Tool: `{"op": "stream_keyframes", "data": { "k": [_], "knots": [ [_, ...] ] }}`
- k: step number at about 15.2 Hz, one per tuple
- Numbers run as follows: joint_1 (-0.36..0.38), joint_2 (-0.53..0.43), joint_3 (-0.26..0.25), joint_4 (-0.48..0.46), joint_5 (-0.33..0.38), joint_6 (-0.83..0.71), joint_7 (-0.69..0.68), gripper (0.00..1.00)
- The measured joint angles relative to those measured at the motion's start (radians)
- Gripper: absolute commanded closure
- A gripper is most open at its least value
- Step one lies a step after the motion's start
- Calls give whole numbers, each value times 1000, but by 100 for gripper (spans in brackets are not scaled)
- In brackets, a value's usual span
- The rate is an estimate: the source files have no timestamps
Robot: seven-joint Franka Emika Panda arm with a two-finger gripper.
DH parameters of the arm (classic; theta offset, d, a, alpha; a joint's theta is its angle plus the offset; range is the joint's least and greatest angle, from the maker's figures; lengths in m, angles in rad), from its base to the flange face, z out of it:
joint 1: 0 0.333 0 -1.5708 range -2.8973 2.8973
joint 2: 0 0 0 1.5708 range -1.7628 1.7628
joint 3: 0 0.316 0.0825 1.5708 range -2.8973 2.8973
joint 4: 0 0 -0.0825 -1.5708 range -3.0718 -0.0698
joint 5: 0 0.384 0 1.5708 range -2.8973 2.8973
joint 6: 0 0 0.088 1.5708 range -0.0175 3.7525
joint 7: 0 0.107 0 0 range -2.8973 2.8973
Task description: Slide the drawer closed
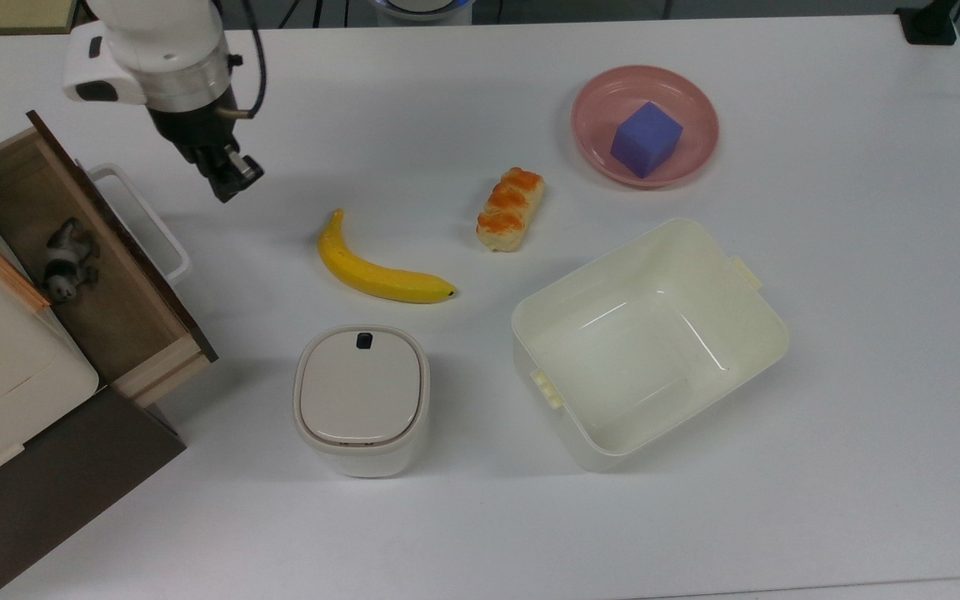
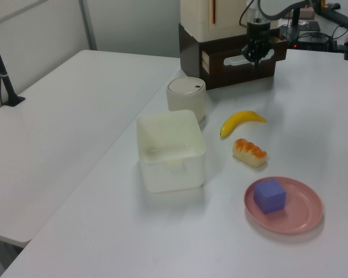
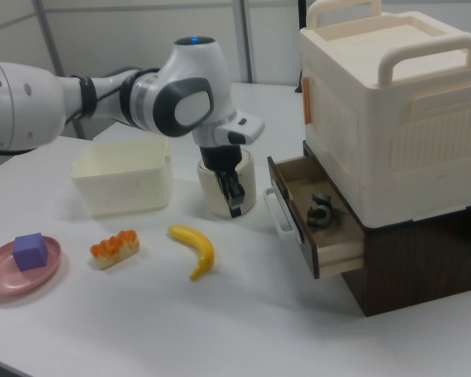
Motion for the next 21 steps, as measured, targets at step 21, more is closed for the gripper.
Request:
{"op": "stream_keyframes", "data": {
  "k": [21],
  "knots": [
    [-70,120,-19,32,0,201,120,100]
  ]
}}
